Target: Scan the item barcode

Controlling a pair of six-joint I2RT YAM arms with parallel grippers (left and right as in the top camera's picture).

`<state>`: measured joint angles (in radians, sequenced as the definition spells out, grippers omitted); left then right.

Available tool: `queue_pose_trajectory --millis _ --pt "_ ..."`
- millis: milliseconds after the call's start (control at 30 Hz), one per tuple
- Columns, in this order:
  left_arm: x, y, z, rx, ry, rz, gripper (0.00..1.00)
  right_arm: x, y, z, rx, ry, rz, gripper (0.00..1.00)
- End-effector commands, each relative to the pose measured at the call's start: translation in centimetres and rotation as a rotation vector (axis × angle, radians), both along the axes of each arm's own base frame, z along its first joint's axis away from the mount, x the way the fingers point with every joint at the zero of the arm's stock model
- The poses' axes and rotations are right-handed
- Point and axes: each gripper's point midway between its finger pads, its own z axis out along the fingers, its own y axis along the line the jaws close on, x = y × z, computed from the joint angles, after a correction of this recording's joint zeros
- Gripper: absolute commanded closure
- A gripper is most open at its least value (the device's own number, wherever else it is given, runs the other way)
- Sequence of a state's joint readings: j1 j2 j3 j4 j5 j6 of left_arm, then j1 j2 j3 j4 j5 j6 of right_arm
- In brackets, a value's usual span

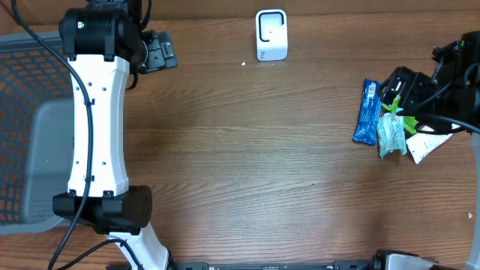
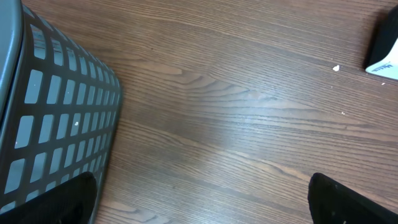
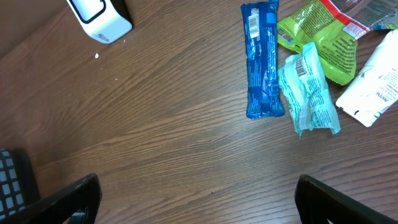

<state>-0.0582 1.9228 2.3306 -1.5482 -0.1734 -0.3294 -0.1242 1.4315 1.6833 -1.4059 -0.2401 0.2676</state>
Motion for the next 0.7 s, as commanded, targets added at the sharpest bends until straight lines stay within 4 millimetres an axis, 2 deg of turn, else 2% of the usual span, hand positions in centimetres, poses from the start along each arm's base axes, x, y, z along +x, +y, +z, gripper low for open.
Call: queue_pose_trajectory --millis 0,667 --pt "0.06 0.17 -0.01 0.018 0.002 -0.01 0.01 0.22 0.14 0.85 0.001 -0.03 0.011 0.0" --pt "0.06 0.17 -0.01 0.018 0.002 -0.01 0.0 0.19 -0.14 0.77 -0.016 -0.028 0.007 0.0"
